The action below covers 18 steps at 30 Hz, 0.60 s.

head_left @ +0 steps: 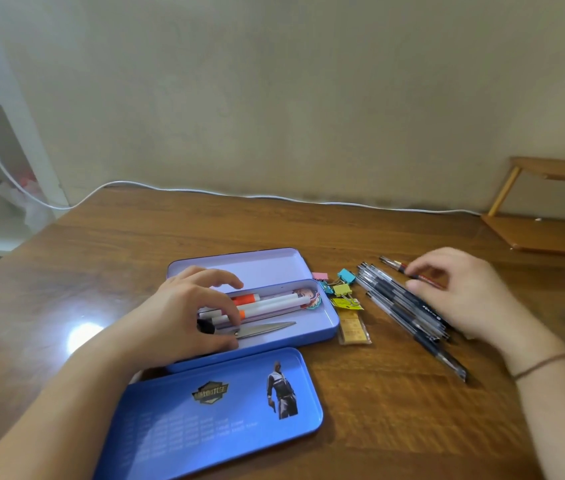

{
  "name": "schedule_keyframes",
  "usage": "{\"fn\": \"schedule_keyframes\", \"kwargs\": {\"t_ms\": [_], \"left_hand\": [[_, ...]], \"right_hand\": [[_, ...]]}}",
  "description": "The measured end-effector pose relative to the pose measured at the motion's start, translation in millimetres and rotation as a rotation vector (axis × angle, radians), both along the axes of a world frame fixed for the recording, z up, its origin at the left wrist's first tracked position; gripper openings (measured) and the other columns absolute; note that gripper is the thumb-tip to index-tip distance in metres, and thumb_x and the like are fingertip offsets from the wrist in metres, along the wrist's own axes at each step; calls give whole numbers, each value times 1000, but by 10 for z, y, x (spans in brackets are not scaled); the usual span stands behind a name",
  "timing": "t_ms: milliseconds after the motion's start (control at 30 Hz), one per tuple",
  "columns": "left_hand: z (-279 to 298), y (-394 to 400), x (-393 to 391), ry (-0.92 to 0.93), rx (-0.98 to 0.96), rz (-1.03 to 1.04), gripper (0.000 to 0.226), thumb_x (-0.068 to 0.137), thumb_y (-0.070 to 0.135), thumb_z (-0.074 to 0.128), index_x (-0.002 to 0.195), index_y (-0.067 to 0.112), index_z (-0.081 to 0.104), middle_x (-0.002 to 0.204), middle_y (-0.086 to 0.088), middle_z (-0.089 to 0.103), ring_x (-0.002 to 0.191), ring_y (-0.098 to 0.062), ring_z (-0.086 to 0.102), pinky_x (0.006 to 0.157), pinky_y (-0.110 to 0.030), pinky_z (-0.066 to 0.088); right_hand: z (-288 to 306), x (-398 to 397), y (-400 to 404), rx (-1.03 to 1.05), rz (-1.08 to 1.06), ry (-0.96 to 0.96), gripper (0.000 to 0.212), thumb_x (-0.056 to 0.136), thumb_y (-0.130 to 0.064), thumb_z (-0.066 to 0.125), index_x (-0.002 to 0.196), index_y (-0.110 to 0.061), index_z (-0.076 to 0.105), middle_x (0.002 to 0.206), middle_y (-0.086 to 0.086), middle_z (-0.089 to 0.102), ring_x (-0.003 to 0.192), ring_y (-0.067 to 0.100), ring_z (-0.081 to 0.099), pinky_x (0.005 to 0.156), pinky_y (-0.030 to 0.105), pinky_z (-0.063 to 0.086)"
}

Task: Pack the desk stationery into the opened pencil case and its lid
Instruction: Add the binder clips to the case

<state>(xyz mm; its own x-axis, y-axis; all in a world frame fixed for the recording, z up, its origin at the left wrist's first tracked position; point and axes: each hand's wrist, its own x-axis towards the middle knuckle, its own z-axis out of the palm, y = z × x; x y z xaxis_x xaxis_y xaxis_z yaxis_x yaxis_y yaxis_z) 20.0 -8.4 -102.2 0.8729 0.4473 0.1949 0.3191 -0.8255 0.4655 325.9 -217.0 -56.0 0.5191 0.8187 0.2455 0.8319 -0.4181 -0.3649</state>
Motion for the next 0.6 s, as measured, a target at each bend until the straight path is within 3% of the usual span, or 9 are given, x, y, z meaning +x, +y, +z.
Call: {"fn": "schedule_keyframes", "kwargs": {"t_ms": [100,200,400,600], "left_hand": [[7,-2,7,16,5,3,14,70,51,79,79,46,69,129,35,45,125,4,36,103,-38,38],[9,-5,14,19,2,17,14,72,46,80,78,43,69,127,35,46,122,1,41,99,-33,40],[-12,3,23,13,-26,33,15,75,37,79,78,41,65,125,32,49,115,3,50,88,-19,44],[5,-6,24,-8,-53,27,16,74,40,79,84,41,67,123,29,52,114,7,51,85,-14,43]], "right_hand": [[-132,-191,157,-83,205,-39,16,86,-33,65,101,-40,65,110,-21,57,112,5,47,96,34,44],[-221,-291,234,-70,266,-42,22,92,-36,56,112,-39,64,118,-21,60,117,1,45,100,36,44],[-339,-421,357,-32,233,-160,24,91,-44,56,110,-36,68,106,-17,66,108,9,51,92,37,46],[-340,-403,377,-11,143,-119,16,88,-31,64,103,-32,70,99,-14,68,102,8,54,88,34,50]]}}
